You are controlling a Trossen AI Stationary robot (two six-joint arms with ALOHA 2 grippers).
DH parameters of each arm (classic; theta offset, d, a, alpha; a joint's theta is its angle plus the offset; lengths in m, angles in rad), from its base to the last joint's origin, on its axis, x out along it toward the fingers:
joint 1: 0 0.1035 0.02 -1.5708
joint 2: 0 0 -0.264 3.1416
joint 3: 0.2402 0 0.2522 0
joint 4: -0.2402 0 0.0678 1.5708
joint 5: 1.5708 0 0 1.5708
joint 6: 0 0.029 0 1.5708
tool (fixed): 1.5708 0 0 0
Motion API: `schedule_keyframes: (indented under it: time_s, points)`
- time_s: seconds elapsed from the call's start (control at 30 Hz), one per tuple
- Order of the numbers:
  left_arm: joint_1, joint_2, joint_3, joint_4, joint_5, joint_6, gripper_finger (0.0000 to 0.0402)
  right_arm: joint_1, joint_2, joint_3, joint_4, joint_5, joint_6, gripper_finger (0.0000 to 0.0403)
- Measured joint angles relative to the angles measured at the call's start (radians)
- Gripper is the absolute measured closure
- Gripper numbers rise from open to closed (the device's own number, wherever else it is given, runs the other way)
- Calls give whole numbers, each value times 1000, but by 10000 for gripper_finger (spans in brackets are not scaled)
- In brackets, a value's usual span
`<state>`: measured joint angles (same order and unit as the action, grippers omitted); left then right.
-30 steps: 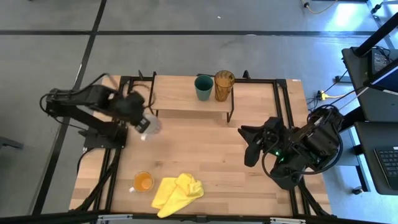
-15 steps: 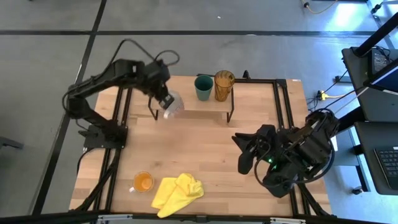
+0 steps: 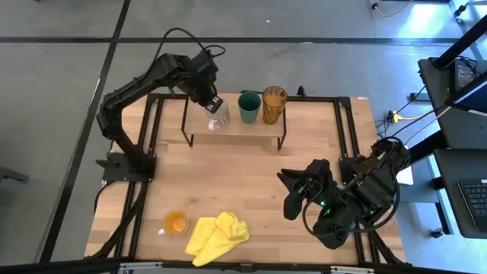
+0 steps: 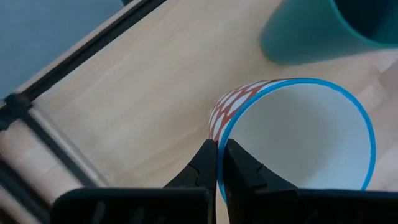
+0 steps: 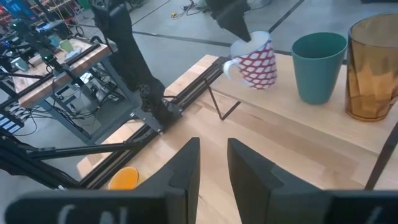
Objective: Stack small to large cups/mugs on shelf
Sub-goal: Put the red patterned mug on the shelf
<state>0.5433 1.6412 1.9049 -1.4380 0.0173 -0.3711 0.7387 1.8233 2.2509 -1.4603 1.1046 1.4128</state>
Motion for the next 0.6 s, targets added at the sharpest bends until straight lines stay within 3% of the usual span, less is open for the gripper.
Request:
schedule_keyframes:
  time_s: [0.6]
  points:
    - [99,76,1,44,52,61,399,-2,0,0,6,2,1,320]
